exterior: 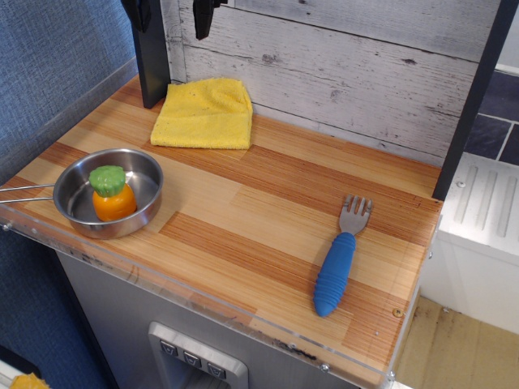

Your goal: Put the fork on top of the napkin.

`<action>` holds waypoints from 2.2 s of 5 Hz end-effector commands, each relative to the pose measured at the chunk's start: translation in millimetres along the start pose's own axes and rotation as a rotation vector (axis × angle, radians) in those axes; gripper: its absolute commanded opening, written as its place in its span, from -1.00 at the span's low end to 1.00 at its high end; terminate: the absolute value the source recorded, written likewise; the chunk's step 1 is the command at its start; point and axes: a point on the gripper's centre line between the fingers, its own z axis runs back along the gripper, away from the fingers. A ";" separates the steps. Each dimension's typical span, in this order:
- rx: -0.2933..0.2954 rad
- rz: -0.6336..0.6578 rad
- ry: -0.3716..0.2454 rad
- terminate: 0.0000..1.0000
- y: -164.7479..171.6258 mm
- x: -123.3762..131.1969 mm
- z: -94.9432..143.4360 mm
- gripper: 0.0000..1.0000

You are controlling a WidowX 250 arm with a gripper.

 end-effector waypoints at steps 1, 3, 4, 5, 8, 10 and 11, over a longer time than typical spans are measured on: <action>0.000 0.000 0.000 -1.00 0.0 0.0 0.0 1.00; -0.060 -0.059 0.015 -1.00 -48.2 -44.6 1.0 1.00; -0.090 -0.090 0.002 -1.00 -67.5 -63.8 2.9 1.00; -0.124 -0.142 0.025 -1.00 -92.8 -85.9 3.1 1.00; -0.175 -0.298 0.042 -1.00 -148.0 -131.6 -7.6 1.00; -0.215 -0.336 0.075 -1.00 -169.7 -158.7 -18.7 1.00; -0.223 -0.348 0.070 -1.00 -177.8 -164.1 -23.1 1.00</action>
